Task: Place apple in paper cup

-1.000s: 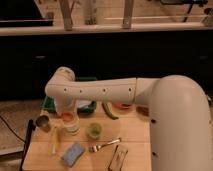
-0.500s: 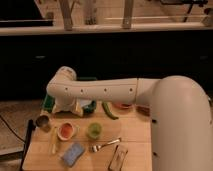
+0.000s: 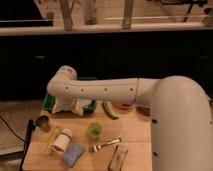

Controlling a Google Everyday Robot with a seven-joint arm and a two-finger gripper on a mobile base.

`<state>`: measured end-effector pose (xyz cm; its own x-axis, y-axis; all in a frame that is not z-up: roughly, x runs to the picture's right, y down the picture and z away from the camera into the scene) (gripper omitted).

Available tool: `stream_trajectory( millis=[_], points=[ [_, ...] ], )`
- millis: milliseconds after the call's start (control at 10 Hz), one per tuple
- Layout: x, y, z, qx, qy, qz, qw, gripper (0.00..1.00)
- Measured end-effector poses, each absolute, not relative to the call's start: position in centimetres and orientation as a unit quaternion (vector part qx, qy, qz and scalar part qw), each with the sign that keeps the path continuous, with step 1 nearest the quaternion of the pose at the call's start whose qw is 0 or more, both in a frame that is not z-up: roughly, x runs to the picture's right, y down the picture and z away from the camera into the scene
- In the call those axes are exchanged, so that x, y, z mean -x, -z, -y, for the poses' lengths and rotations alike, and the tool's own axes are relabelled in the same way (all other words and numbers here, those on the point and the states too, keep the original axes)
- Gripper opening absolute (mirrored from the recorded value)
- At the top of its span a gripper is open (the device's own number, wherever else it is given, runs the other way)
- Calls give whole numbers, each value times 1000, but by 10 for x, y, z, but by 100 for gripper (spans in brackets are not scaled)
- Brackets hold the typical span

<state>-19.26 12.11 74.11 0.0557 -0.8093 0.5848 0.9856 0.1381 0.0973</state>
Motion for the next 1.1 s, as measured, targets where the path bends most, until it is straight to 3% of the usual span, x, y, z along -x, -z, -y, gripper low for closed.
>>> stream_trajectory(
  millis=[1100],
  points=[
    [191, -742, -122, 160, 634, 267, 708, 80]
  ],
)
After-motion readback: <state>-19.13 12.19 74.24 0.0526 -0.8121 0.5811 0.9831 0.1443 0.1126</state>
